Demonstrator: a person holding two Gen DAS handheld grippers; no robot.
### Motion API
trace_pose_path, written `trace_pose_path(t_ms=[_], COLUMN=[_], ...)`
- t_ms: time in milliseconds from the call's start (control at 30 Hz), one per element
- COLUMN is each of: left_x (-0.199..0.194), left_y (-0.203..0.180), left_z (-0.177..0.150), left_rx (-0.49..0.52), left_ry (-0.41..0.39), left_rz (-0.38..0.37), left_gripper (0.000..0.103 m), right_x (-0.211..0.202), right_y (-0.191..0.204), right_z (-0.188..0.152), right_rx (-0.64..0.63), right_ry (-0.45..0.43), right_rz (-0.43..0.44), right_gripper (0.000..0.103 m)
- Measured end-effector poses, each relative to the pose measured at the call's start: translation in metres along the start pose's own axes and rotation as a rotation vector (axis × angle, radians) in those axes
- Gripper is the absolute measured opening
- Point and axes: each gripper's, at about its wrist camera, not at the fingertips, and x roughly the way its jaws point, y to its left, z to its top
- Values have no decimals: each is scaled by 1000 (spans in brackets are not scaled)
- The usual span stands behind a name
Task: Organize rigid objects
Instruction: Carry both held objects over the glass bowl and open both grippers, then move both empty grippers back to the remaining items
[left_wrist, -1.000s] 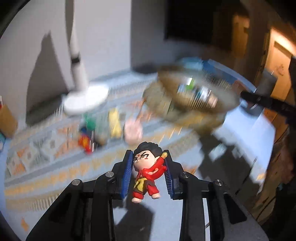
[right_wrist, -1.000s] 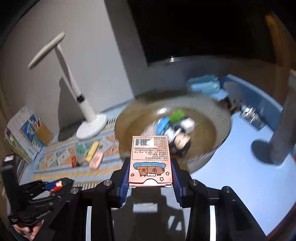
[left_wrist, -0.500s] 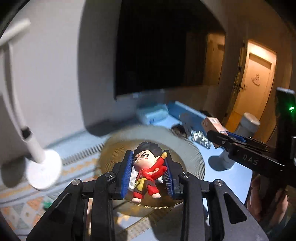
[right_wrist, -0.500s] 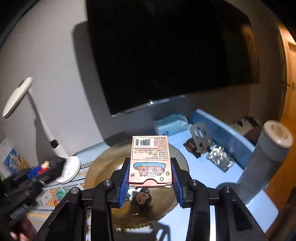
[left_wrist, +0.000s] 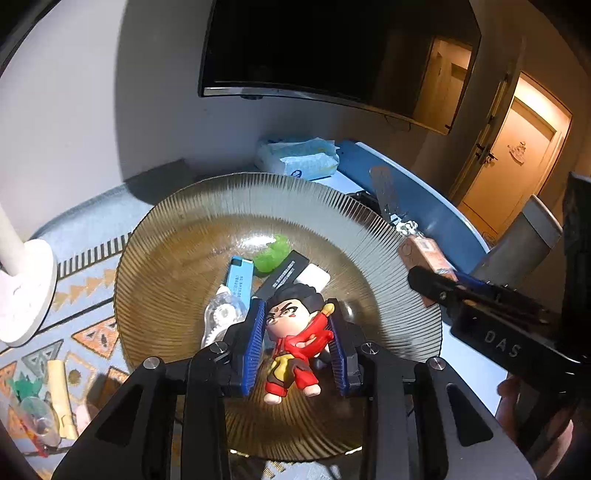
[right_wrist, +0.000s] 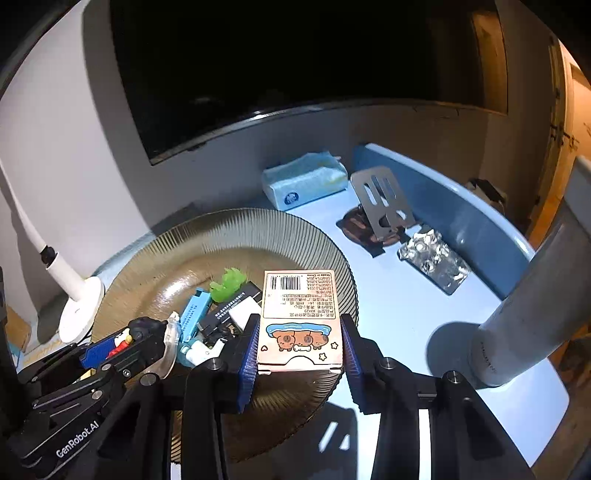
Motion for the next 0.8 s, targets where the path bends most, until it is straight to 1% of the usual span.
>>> trace_pose_path(t_ms=[33,67,100,133,167,200,267,333,467,533,633,800], left_x=[-1,-5,-10,-19,-30,-44,-68,-97,-152,-181,-222,-274], left_y=[0,1,3,6,9,12,18,27,47,59,70,89], left_z=[1,2,2,3,3,3,5,5,0,-5,-19,-51], left_rx=[-2,-7,-17,-31,-39,-43,-39,-51,-100,-128,-138,-159], left_ry=[-6,-17,-32,-59,-88,-125,-157,-204,-293,-340,-406,-469], left_rz=[-3,-7,-7,-6,-8,-7,-6,-3,23,37,84,155], left_gripper=[31,44,60,68,77,77,77,77,77,77,77,77], right_x=[2,2,2,1,-2,-10,-27,-42,-67,-77,-91,-115], right_y=[0,-1,0,-1,-2,-4,-5,-5,9,25,54,111], right_z=[1,1,2,2,3,3,3,3,-1,-5,-15,-37], right_rx=[8,14,20,31,42,55,66,79,79,48,-12,-119], right_ry=[7,10,13,15,9,-19,-70,-98,-133,-144,-157,-179], right_rz=[8,17,22,19,14,12,27,36,87,109,148,202], right_gripper=[40,41,48,56,69,70,70,70,70,70,70,70])
